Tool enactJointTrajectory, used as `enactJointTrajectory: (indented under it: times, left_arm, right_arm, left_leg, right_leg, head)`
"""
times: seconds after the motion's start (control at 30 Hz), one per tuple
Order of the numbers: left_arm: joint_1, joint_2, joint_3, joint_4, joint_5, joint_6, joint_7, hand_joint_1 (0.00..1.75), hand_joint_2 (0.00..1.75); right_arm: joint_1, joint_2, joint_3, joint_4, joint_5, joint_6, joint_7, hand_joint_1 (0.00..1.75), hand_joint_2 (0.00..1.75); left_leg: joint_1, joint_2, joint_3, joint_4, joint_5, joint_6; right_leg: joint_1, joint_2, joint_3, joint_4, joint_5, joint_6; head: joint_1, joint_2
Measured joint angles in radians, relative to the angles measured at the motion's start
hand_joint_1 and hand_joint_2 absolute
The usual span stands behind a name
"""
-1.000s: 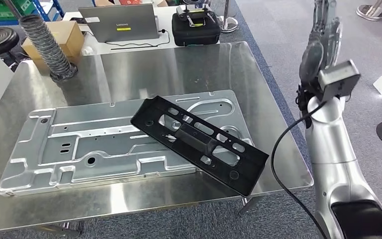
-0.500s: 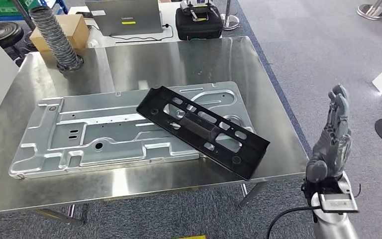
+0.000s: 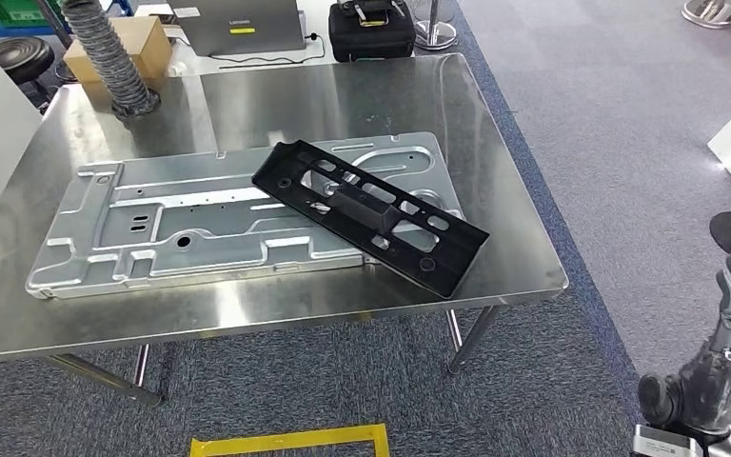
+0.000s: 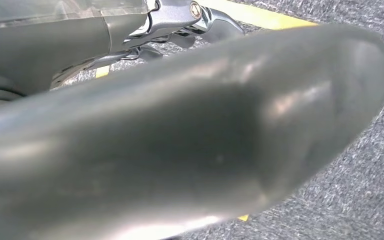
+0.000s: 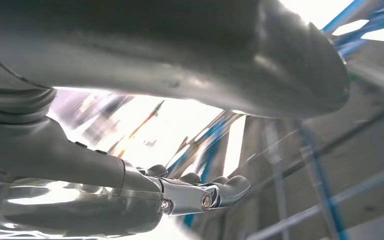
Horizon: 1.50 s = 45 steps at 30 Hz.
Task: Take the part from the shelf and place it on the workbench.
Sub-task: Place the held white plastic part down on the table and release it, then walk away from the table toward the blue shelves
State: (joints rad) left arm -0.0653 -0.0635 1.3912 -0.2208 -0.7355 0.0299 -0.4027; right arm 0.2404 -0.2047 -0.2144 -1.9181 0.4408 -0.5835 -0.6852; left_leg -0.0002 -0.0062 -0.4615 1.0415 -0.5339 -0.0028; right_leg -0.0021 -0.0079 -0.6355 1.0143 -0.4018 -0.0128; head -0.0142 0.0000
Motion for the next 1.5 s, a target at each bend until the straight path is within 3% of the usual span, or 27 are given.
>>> enactJointTrajectory:
  times: [0.07, 0.13, 0.17, 0.2, 0.27, 0.3, 0.33, 0.4, 0.47, 0.53, 0.57, 0.63, 0.67, 0.73, 0.8, 0.83, 0.9, 0.97, 1.03, 1.07, 1.17, 1.23, 1.3, 1.33, 1.37, 1.43, 1.5]
  left_arm:
    - [-0.002, -0.002, 0.000, 0.000, 0.000, 0.004, -0.002, 0.00, 0.00]
    - [0.000, -0.005, 0.000, 0.000, 0.000, 0.006, -0.004, 0.00, 0.00]
    - [0.001, -0.006, 0.000, 0.000, -0.001, 0.006, -0.004, 0.00, 0.00]
    - [0.001, -0.008, 0.000, 0.000, -0.001, 0.006, -0.004, 0.00, 0.00]
    - [0.003, -0.009, 0.001, 0.000, -0.003, 0.006, -0.005, 0.00, 0.00]
    - [0.004, -0.009, 0.001, 0.000, -0.003, 0.006, -0.005, 0.00, 0.00]
    - [0.005, -0.009, 0.001, 0.000, -0.003, 0.006, -0.004, 0.00, 0.00]
    - [0.004, -0.010, 0.002, 0.000, -0.003, 0.006, -0.004, 0.00, 0.00]
    - [0.000, -0.010, 0.004, 0.000, -0.003, 0.007, -0.003, 0.00, 0.00]
    - [-0.003, -0.011, 0.005, 0.000, -0.003, 0.010, -0.002, 0.00, 0.00]
    - [-0.004, -0.011, 0.005, 0.000, -0.003, 0.011, -0.002, 0.00, 0.00]
    - [-0.003, -0.012, 0.006, 0.000, -0.002, 0.012, -0.002, 0.00, 0.00]
    - [-0.002, -0.013, 0.007, 0.000, -0.003, 0.011, -0.002, 0.00, 0.00]
    - [0.000, -0.015, 0.007, 0.000, -0.005, 0.007, -0.002, 0.00, 0.00]
    - [-0.002, -0.020, 0.007, 0.000, -0.010, 0.003, -0.002, 0.00, 0.00]
    - [-0.002, -0.021, 0.007, 0.000, -0.013, 0.003, -0.002, 0.00, 0.00]
    - [-0.003, -0.022, 0.006, 0.000, -0.019, 0.003, -0.001, 0.00, 0.00]
    - [-0.007, -0.021, 0.006, 0.000, -0.027, 0.002, 0.000, 0.00, 0.00]
    - [-0.013, -0.020, 0.004, 0.000, -0.037, 0.001, 0.002, 0.00, 0.00]
    - [-0.014, -0.019, 0.003, 0.000, -0.041, -0.001, 0.002, 0.00, 0.00]
    - [-0.012, -0.019, 0.002, 0.000, -0.052, -0.008, 0.001, 0.00, 0.00]
    - [-0.011, -0.018, -0.001, 0.000, -0.059, -0.011, 0.000, 0.00, 0.00]
    - [-0.011, -0.016, -0.007, 0.000, -0.064, -0.013, -0.002, 0.00, 0.00]
    - [-0.011, -0.015, -0.010, 0.000, -0.066, -0.013, -0.002, 0.00, 0.00]
    - [-0.010, -0.014, -0.012, 0.000, -0.068, -0.014, -0.003, 0.00, 0.00]
    - [-0.010, -0.012, -0.015, 0.000, -0.069, -0.014, -0.006, 0.00, 0.00]
    - [-0.010, -0.012, -0.016, 0.000, -0.069, -0.014, -0.010, 0.00, 0.00]
  right_arm:
    - [0.022, 0.035, -0.075, 0.039, 0.029, -0.008, 0.000, 0.00, 0.00]
    - [0.035, 0.065, -0.144, 0.083, 0.043, -0.003, 0.000, 0.00, 0.00]
    - [0.038, 0.082, -0.184, 0.113, 0.053, 0.003, 0.000, 0.00, 0.00]
    - [0.039, 0.099, -0.228, 0.146, 0.066, 0.010, 0.000, 0.00, 0.00]
    - [0.037, 0.136, -0.320, 0.218, 0.092, 0.026, 0.000, 0.00, 0.00]
    - [0.036, 0.153, -0.357, 0.249, 0.104, 0.030, 0.000, 0.00, 0.00]
    - [0.035, 0.166, -0.386, 0.275, 0.113, 0.034, 0.000, 0.00, 0.00]
    - [0.025, 0.185, -0.429, 0.329, 0.131, 0.037, 0.000, 0.00, 0.00]
    - [0.006, 0.201, -0.472, 0.405, 0.145, 0.029, 0.000, 0.00, 0.00]
    - [-0.017, 0.215, -0.520, 0.505, 0.154, 0.011, 0.000, 0.00, 0.00]
    - [-0.030, 0.219, -0.543, 0.558, 0.161, 0.005, 0.000, 0.00, 0.00]
    - [-0.063, 0.224, -0.591, 0.689, 0.194, 0.000, 0.004, 0.00, 0.00]
    - [-0.086, 0.224, -0.619, 0.774, 0.225, -0.001, 0.016, 0.00, 0.00]
    - [-0.134, 0.224, -0.674, 0.968, 0.303, -0.009, 0.067, 0.00, 0.00]
    - [-0.167, 0.224, -0.704, 1.145, 0.376, -0.016, 0.140, 0.00, 0.00]
    - [-0.178, 0.226, -0.711, 1.224, 0.407, -0.012, 0.177, 0.00, 0.00]
    - [-0.200, 0.231, -0.715, 1.356, 0.459, 0.012, 0.251, 0.00, 0.00]
    - [-0.219, 0.239, -0.714, 1.456, 0.506, 0.049, 0.328, 0.00, 0.00]
    - [-0.233, 0.247, -0.707, 1.524, 0.538, 0.080, 0.381, 0.00, 0.00]
    - [-0.239, 0.251, -0.704, 1.550, 0.546, 0.091, 0.395, 0.00, 0.00]
    - [-0.252, 0.261, -0.699, 1.608, 0.554, 0.117, 0.390, 0.00, 0.00]
    - [-0.258, 0.266, -0.698, 1.633, 0.552, 0.130, 0.380, 0.00, 0.00]
    - [-0.264, 0.268, -0.698, 1.651, 0.548, 0.136, 0.378, 0.00, 0.00]
    - [-0.267, 0.268, -0.698, 1.658, 0.547, 0.138, 0.379, 0.00, 0.00]
    - [-0.270, 0.268, -0.698, 1.663, 0.548, 0.141, 0.380, 0.00, 0.00]
    - [-0.274, 0.269, -0.697, 1.673, 0.553, 0.148, 0.387, 0.00, 0.00]
    - [-0.279, 0.270, -0.693, 1.678, 0.563, 0.152, 0.394, 0.00, 0.00]
  left_leg:
    - [-0.008, 0.000, 0.038, -0.072, -0.017, 0.011]
    - [-0.008, 0.003, 0.026, -0.086, 0.006, 0.021]
    - [-0.006, 0.006, 0.017, -0.093, 0.022, 0.028]
    - [-0.003, 0.009, 0.005, -0.100, 0.040, 0.033]
    - [-0.003, 0.012, -0.026, -0.102, 0.067, 0.040]
    - [-0.004, 0.012, -0.043, -0.100, 0.079, 0.040]
    - [-0.005, 0.013, -0.062, -0.095, 0.090, 0.038]
    - [-0.004, 0.017, -0.101, -0.080, 0.110, 0.032]
    - [-0.003, 0.019, -0.136, -0.056, 0.123, 0.023]
    - [-0.004, 0.019, -0.158, -0.036, 0.135, 0.012]
    - [-0.004, 0.018, -0.164, -0.032, 0.143, 0.006]
    - [0.002, 0.018, -0.170, -0.031, 0.155, -0.008]
    - [0.005, 0.017, -0.177, -0.021, 0.139, -0.013]
    - [0.011, 0.014, -0.200, 0.055, 0.051, -0.021]
    - [0.011, 0.014, -0.225, 0.184, -0.045, -0.027]
    - [0.011, 0.014, -0.227, 0.234, -0.062, -0.028]
    - [0.010, 0.014, -0.182, 0.237, -0.029, -0.024]
    - [0.005, 0.013, -0.074, 0.112, 0.013, -0.011]
    - [-0.002, 0.012, 0.024, -0.037, 0.003, 0.002]
    - [-0.004, 0.012, 0.046, -0.078, -0.006, 0.007]
    - [-0.002, 0.015, 0.031, -0.103, 0.016, 0.022]
    - [0.001, 0.019, 0.008, -0.107, 0.040, 0.036]
    - [-0.003, 0.020, -0.023, -0.101, 0.061, 0.044]
    - [-0.004, 0.020, -0.040, -0.097, 0.071, 0.044]
    - [-0.006, 0.020, -0.058, -0.091, 0.081, 0.043]
    - [-0.007, 0.020, -0.093, -0.077, 0.098, 0.040]
    - [-0.007, 0.020, -0.121, -0.064, 0.111, 0.035]
  right_leg:
    - [-0.003, -0.002, -0.001, -0.005, 0.018, 0.011]
    - [-0.005, 0.001, -0.005, -0.011, 0.030, 0.024]
    - [-0.005, 0.004, -0.012, 0.000, 0.011, 0.029]
    - [-0.004, 0.006, -0.023, 0.027, -0.028, 0.033]
    - [-0.008, 0.009, -0.049, 0.137, -0.142, 0.040]
    - [-0.010, 0.009, -0.057, 0.201, -0.179, 0.043]
    - [-0.013, 0.009, -0.057, 0.251, -0.190, 0.047]
    - [-0.020, 0.008, -0.018, 0.263, -0.141, 0.055]
    - [-0.027, 0.008, 0.088, 0.145, -0.107, 0.059]
    - [-0.025, 0.008, 0.182, 0.008, -0.141, 0.048]
    - [-0.020, 0.008, 0.202, -0.028, -0.157, 0.039]
    - [-0.016, 0.006, 0.192, -0.036, -0.147, 0.019]
    - [-0.016, 0.005, 0.182, -0.037, -0.135, 0.010]
    - [-0.017, 0.002, 0.156, -0.040, -0.109, -0.003]
    - [-0.014, 0.001, 0.125, -0.038, -0.085, -0.007]
    - [-0.012, 0.000, 0.108, -0.036, -0.073, -0.007]
    - [-0.010, -0.001, 0.073, -0.029, -0.052, -0.007]
    - [-0.008, 0.000, 0.046, -0.021, -0.033, -0.003]
    - [-0.006, -0.001, 0.032, -0.019, -0.014, 0.005]
    - [-0.006, -0.002, 0.028, -0.021, -0.003, 0.010]
    - [-0.009, -0.002, 0.017, -0.022, 0.006, 0.028]
    - [-0.010, 0.001, -0.006, 0.042, -0.071, 0.036]
    - [-0.012, 0.003, -0.040, 0.175, -0.170, 0.042]
    - [-0.012, 0.003, -0.050, 0.233, -0.192, 0.044]
    - [-0.012, 0.003, -0.047, 0.266, -0.189, 0.045]
    - [-0.011, 0.003, 0.013, 0.220, -0.136, 0.041]
    - [-0.006, 0.003, 0.121, 0.069, -0.110, 0.028]
  head:
    - [-0.002, 0.000]
    - [-0.006, 0.000]
    - [-0.006, 0.000]
    - [-0.004, 0.000]
    - [0.000, 0.000]
    - [0.000, 0.000]
    - [0.001, 0.000]
    - [0.001, 0.000]
    - [0.002, 0.000]
    - [0.003, 0.000]
    - [0.004, 0.000]
    - [0.005, 0.000]
    - [0.005, 0.000]
    - [0.005, 0.000]
    - [0.003, 0.000]
    - [0.003, 0.000]
    - [0.003, 0.000]
    - [0.002, 0.000]
    - [0.003, 0.000]
    - [0.003, 0.000]
    - [0.003, 0.000]
    - [0.007, 0.000]
    - [0.011, 0.000]
    - [0.011, 0.000]
    - [0.011, 0.000]
    - [0.011, 0.000]
    - [0.010, 0.000]
